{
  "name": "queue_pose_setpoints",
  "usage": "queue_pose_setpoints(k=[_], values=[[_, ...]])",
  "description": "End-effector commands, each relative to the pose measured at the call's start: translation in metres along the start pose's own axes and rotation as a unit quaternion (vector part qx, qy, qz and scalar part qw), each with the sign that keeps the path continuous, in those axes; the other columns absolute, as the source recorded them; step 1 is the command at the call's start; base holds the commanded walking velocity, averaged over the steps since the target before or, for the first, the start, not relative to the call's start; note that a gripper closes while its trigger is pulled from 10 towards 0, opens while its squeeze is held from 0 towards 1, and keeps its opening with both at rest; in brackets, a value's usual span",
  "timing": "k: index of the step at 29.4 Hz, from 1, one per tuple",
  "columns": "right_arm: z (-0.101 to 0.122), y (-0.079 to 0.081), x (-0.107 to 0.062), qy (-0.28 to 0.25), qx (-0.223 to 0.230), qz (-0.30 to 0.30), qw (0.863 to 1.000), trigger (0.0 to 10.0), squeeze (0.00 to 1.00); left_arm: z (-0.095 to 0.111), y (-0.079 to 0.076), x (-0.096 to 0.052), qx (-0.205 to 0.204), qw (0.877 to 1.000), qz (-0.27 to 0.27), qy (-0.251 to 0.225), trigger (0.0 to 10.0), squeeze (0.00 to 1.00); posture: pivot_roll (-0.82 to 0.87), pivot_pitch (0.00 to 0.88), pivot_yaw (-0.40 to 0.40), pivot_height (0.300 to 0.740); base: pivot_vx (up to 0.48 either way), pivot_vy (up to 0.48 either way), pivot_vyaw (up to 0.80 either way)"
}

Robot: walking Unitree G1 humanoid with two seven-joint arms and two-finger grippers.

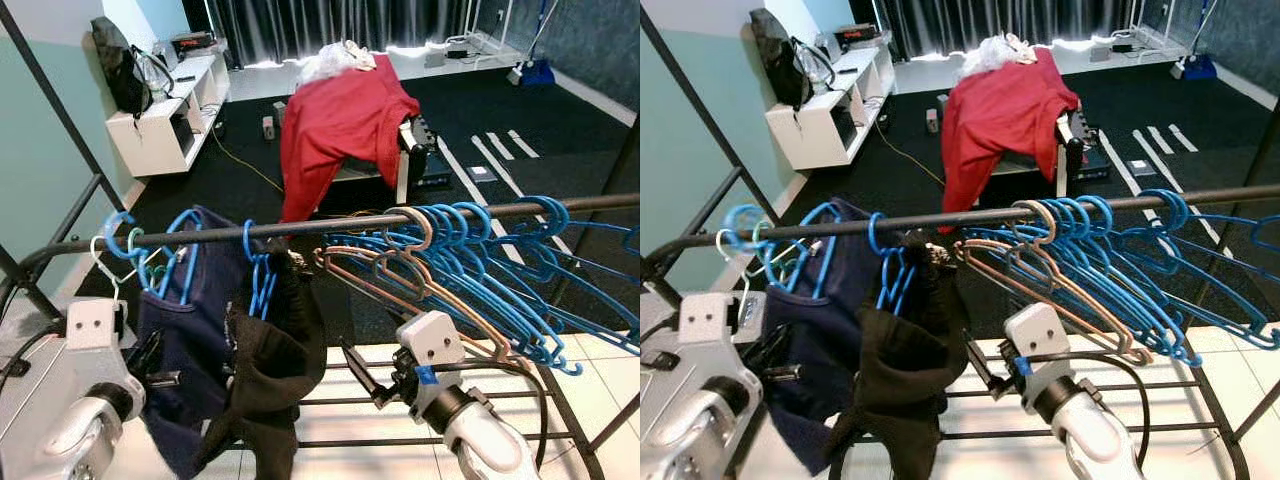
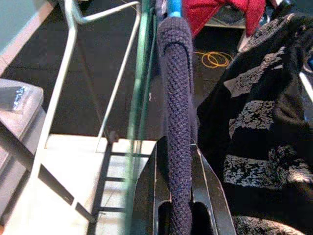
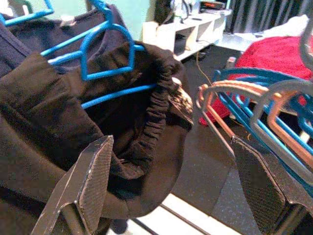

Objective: Hang hanger

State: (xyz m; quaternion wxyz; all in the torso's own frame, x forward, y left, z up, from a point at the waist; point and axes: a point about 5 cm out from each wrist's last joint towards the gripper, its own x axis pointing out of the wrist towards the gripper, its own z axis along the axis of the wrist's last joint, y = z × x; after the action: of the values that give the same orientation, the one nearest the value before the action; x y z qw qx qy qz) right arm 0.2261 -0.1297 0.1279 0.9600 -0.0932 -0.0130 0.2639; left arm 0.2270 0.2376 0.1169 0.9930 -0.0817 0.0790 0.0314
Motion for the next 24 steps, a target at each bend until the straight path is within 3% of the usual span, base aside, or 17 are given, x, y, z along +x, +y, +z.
queue_pose_setpoints(k=[1, 9, 11, 12, 14, 16, 19, 24], values=[[-0.004, 0.001, 0.000, 0.010, 0.012, 0.008, 1.000, 10.0, 0.00, 0.017, -0.003, -0.007, 0.001, 0.999, 0.004, -0.049, 10.0, 0.00, -0.06, 0.017, 0.070, 0.740, -0.480, 0.000, 0.00], [-0.005, 0.000, 0.000, 0.012, 0.013, 0.011, 1.000, 10.0, 0.00, 0.012, -0.020, -0.009, -0.001, 0.999, -0.027, -0.043, 10.0, 0.00, -0.07, 0.015, 0.069, 0.740, -0.480, 0.000, 0.00], [-0.005, 0.000, 0.000, 0.012, 0.012, 0.011, 1.000, 10.0, 0.00, 0.008, -0.028, -0.009, 0.010, 0.998, -0.058, -0.036, 10.0, 0.00, -0.07, 0.015, 0.069, 0.740, -0.480, 0.000, 0.00], [-0.005, 0.000, 0.000, 0.013, 0.012, 0.010, 1.000, 10.0, 0.00, 0.002, -0.028, -0.009, 0.034, 0.996, -0.083, -0.019, 10.0, 0.00, -0.08, 0.010, 0.076, 0.740, -0.480, 0.000, 0.00], [-0.005, 0.000, 0.000, 0.013, 0.012, 0.010, 1.000, 10.0, 0.00, 0.002, -0.028, -0.009, 0.034, 0.996, -0.083, -0.019, 10.0, 0.00, -0.08, 0.010, 0.076, 0.740, -0.480, 0.000, 0.00], [-0.006, -0.001, 0.001, 0.013, 0.011, 0.010, 1.000, 10.0, 0.00, -0.008, -0.019, -0.011, 0.073, 0.990, -0.122, 0.013, 10.0, 0.00, -0.08, 0.008, 0.077, 0.740, -0.480, 0.000, 0.00], [-0.006, -0.001, 0.001, 0.013, 0.011, 0.011, 1.000, 10.0, 0.00, -0.010, -0.007, -0.012, 0.103, 0.985, -0.134, 0.031, 10.0, 0.00, -0.08, 0.008, 0.077, 0.740, -0.480, 0.000, 0.00], [-0.006, -0.001, 0.001, 0.014, 0.011, 0.012, 1.000, 10.0, 0.00, -0.006, 0.002, -0.013, 0.122, 0.983, -0.133, 0.035, 10.0, 0.00, -0.07, 0.000, 0.076, 0.740, -0.480, 0.000, 0.00]])
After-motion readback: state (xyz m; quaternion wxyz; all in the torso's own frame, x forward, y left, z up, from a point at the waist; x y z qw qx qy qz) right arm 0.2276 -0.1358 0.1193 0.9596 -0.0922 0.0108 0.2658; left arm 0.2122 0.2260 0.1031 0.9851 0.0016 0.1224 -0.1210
